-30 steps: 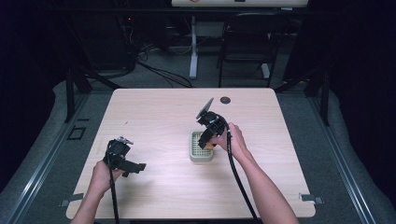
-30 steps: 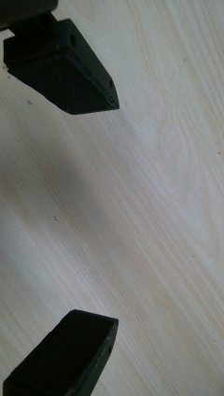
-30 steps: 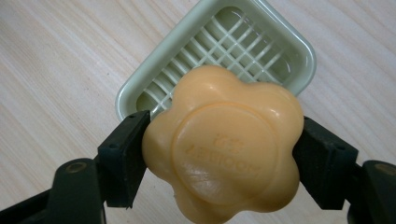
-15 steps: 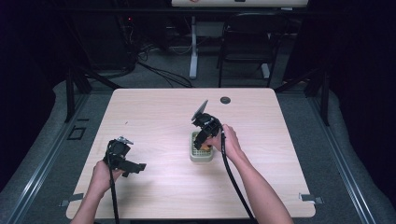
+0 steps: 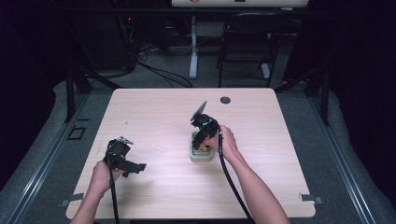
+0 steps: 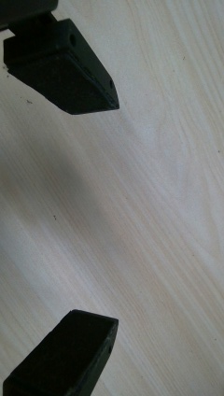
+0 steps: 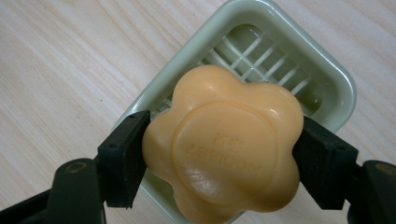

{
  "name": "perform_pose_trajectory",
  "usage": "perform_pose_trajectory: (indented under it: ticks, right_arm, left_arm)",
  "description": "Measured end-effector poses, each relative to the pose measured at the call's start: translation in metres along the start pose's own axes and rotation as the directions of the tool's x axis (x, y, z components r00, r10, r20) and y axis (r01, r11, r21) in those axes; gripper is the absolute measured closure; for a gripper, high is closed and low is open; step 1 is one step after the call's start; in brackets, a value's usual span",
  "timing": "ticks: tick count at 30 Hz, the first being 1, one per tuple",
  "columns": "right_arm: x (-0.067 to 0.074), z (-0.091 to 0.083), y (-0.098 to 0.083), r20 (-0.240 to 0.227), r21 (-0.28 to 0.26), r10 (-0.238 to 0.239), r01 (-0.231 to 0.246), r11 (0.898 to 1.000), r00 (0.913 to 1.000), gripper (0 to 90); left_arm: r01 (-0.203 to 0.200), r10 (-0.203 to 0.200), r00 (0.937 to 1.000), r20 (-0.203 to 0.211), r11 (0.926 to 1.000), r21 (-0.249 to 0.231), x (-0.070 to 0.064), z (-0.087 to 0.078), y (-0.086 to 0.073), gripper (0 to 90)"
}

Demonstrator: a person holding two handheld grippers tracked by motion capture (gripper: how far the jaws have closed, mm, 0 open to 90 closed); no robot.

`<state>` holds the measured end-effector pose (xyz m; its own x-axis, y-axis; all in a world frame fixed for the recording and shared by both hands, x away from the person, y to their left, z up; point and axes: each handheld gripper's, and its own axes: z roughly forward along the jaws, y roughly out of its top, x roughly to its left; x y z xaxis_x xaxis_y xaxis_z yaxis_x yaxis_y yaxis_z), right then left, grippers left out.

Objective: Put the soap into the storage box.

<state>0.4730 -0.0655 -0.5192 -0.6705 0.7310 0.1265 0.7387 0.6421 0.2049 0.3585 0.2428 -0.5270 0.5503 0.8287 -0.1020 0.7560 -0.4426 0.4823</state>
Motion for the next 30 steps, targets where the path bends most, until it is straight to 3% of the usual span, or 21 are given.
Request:
perform_pose_trajectory:
  ticks: [2,3,9,13,24,30]
  right_arm:
    - [-0.001,0.001,0.000,0.004,0.009,0.001,-0.002,1.000,1.0000,26.1]
    - [0.000,0.003,-0.002,-0.001,-0.008,0.028,-0.028,1.000,0.9996,26.1]
    - [-0.003,0.005,-0.005,0.011,0.019,0.031,-0.032,0.999,0.9994,26.1]
    - [-0.002,0.008,-0.006,0.010,-0.008,0.034,-0.034,0.999,0.9994,26.1]
    - [-0.001,0.011,-0.003,0.016,0.033,-0.049,0.048,0.998,0.9987,26.1]
    - [-0.002,0.010,-0.004,0.019,0.051,-0.113,0.112,0.992,0.9934,26.1]
  left_arm:
    - [0.000,0.000,1.0000,0.001,1.0000,0.000,0.000,0.000,0.000,0.0]
    - [-0.001,0.001,1.0000,0.001,1.0000,0.001,0.000,0.000,0.000,0.0]
    - [0.000,0.000,1.0000,0.002,1.0000,0.001,-0.001,0.000,0.000,0.0]
    - [-0.002,0.002,1.0000,0.002,1.0000,0.003,-0.001,0.000,0.000,0.0]
    - [0.000,0.000,1.0000,0.003,1.0000,0.001,0.000,0.000,0.000,0.0]
    - [0.000,0.000,1.0000,0.003,1.0000,0.002,0.000,0.000,0.000,0.0]
